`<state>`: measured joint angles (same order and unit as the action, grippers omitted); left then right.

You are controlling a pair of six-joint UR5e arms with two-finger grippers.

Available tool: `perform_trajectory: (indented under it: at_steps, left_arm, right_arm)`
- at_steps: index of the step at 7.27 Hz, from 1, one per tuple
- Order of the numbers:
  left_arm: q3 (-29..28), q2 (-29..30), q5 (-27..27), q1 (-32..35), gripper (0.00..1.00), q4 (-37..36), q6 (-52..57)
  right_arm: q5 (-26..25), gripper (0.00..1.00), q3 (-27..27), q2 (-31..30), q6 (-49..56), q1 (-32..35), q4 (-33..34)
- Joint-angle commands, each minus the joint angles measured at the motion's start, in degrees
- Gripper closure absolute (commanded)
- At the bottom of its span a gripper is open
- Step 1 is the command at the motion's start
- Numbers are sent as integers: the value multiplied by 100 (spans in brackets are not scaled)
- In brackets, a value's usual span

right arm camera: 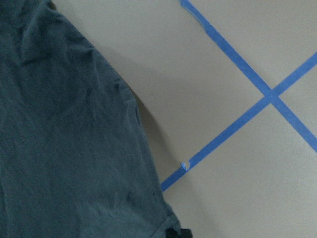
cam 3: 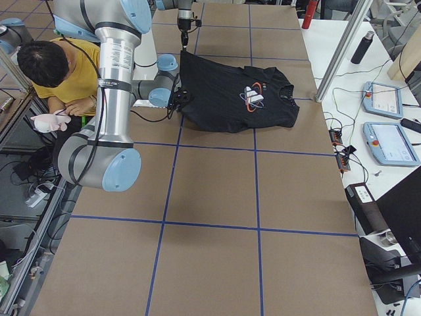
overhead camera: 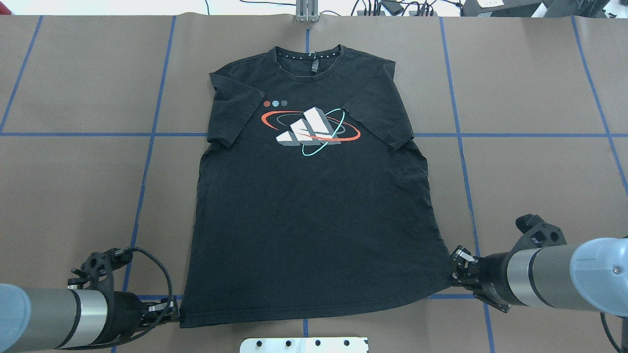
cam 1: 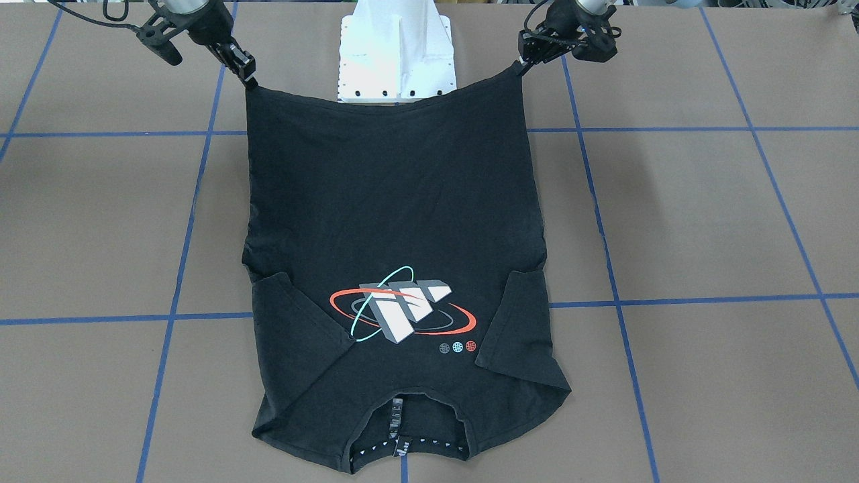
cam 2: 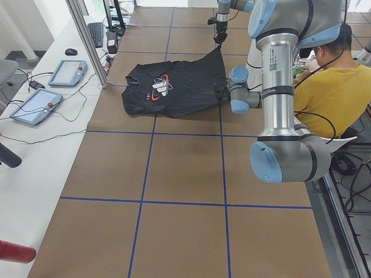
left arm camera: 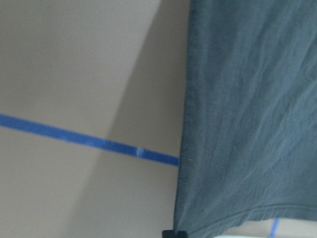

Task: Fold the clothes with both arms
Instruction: 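Lift the hem with both grippers and fold it toward the collar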

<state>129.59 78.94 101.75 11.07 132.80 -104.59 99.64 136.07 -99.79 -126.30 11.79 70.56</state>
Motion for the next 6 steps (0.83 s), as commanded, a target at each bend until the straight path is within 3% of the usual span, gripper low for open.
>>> perform_trajectory:
  at_steps: [1,3,5,6]
  left_arm:
    - [50,16,109,80,100,0,0]
    - [102,7,100,184,100,0,-26]
    - [33,121,588,997,100,-9,61]
    - [-203,348,670,1290,100,-9,88]
  right_arm:
    - [64,100,305,-172,0,-334,11]
    - [73,100,367,-163,0,-458,11]
    - [82,100,429,-128,52,145,115]
    - [82,100,386,98,400,392,586]
